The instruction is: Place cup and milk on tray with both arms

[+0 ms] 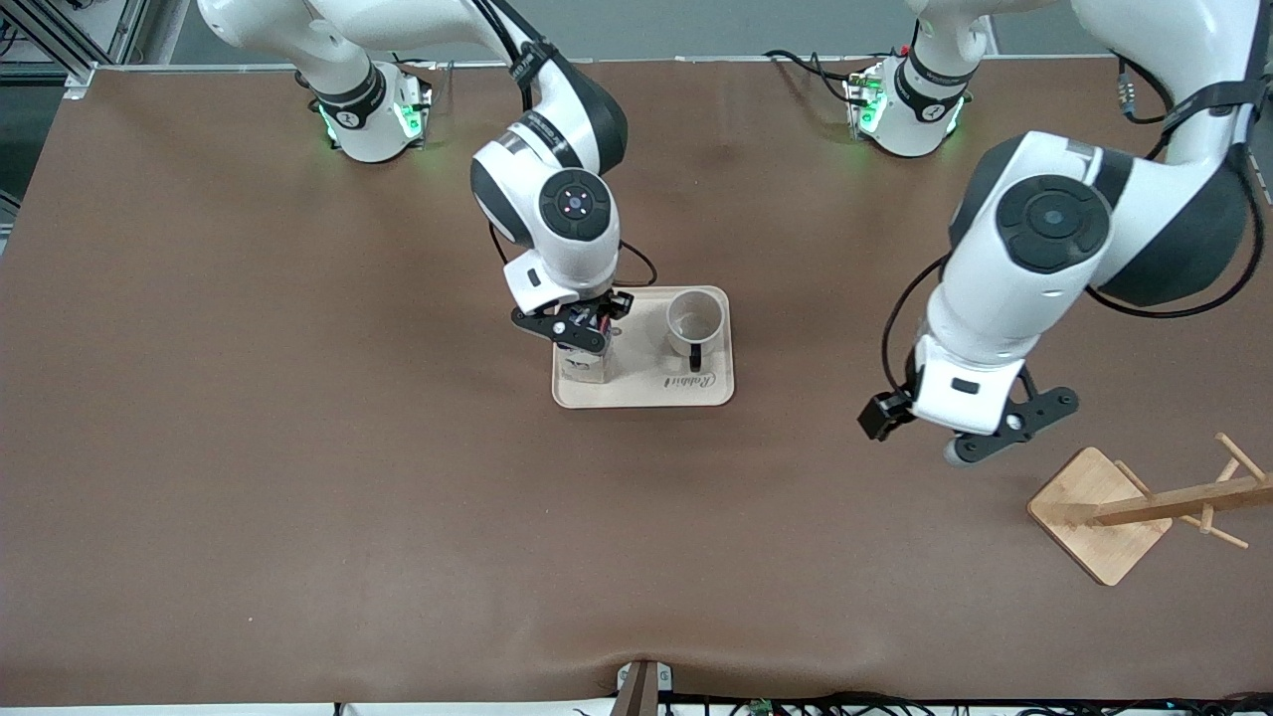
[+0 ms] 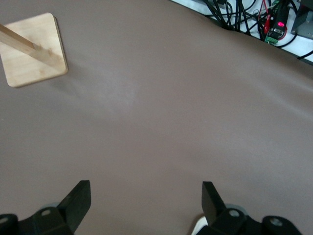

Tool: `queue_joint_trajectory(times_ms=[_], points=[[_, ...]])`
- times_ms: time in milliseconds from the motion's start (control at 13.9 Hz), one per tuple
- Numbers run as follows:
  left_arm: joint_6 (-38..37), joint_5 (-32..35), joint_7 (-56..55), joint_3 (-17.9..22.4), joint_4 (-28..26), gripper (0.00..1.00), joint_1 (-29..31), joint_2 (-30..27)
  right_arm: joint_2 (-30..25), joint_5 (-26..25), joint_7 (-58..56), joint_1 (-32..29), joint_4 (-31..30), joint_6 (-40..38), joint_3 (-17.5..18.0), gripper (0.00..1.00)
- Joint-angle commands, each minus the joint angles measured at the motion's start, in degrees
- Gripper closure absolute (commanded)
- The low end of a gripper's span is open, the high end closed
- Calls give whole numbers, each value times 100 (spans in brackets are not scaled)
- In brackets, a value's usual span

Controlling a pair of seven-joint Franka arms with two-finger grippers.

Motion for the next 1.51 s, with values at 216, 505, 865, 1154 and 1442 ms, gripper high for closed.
queue_joint_trajectory(times_ms=[216,505,865,1154,1442], points=[[-210,-365,620,-41,-34,0,362,-739,52,46,66,-34,238,-123,-53,0],[-815,-428,1569,-32,-26,0,617,-1100,-159,1066,58,-568,947,-938,-97,0],[-1289,-1102,2379,1676,-70,0,-530,-1733,-273,1048,-636,-1684,1855,-2546,-53,0],[-1651,-1685,2915,2305,-253,0,-833,-2129,-651,900,-610,-2406,2267,-3558,-114,0],[-1651,-2027,3642,3164,-710,0,-1192,-2621,-1143,-339,-2011,-2766,2094,-3770,-167,0]])
